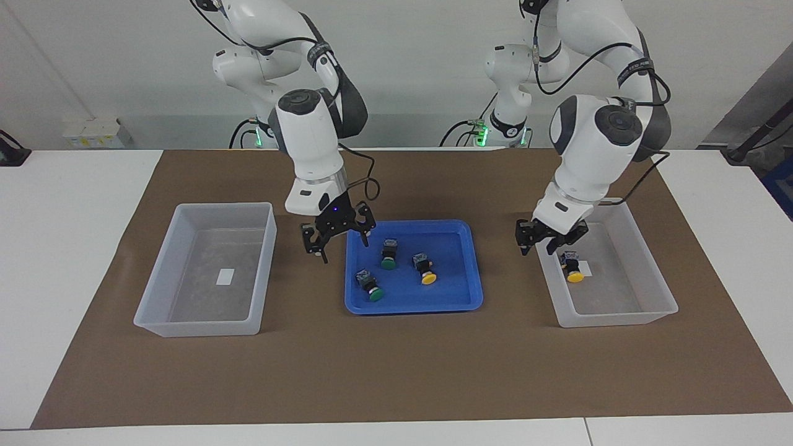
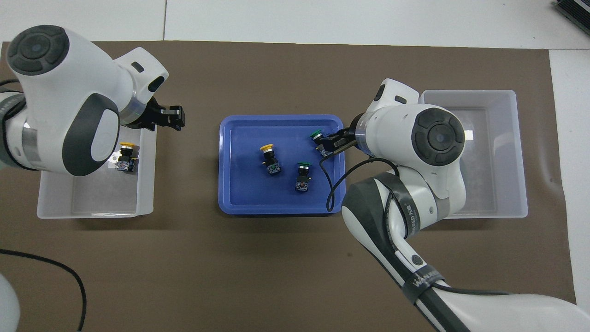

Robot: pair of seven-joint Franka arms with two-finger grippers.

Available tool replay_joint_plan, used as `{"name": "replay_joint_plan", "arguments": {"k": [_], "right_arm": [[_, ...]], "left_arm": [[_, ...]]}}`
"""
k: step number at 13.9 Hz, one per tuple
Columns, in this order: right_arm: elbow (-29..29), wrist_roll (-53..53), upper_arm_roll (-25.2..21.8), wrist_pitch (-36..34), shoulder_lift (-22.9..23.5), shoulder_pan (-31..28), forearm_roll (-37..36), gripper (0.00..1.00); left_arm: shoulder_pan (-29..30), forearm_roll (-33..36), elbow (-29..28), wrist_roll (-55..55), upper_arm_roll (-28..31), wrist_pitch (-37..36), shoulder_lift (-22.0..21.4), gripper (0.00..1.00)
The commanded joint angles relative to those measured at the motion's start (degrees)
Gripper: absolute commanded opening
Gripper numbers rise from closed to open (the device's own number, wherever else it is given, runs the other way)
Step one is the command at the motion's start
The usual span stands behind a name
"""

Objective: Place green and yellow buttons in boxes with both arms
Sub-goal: 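Move the left gripper to the yellow button while the right gripper reaches a green button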

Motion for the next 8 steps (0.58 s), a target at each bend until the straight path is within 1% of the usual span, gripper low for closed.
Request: {"name": "replay_joint_plan", "arguments": {"k": [1,2,3,5,7,8], "right_arm": [[-2.0,-4.8,-0.2,5.9,2.3,0.8,1.4,1.0],[-2.9,-5.0,-0.1,8.9,3.2,1.6,1.5,1.0],[-4.9,-5.0,-0.1,10.8,3.3,1.8,1.5,1.0],[-7.1,-6.2,0.1,12.5,3.5,2.1,1.4,1.0],[-7.2,-7.5,0.3,13.4,5.0,2.5,1.5,1.0],[-7.5,-7.5,0.3,14.2,5.4,3.3,1.5,1.0]], "left_arm": [[-2.2,-0.3,-6.8,-4.2,0.7,5.4,-2.9,0.57],[-2.7,-0.5,-9.2,-5.6,0.7,7.7,-3.6,0.54],[-3.3,-1.2,-11.6,-7.4,0.7,10.6,-4.3,0.54],[-5.6,-2.0,-14.8,-11.5,0.7,14.9,-4.6,0.54],[-8.1,-2.0,-17.8,-17.6,0.7,20.7,-4.1,0.54],[-9.0,-2.0,-18.9,-18.5,0.7,22.7,-4.0,0.54]]}}
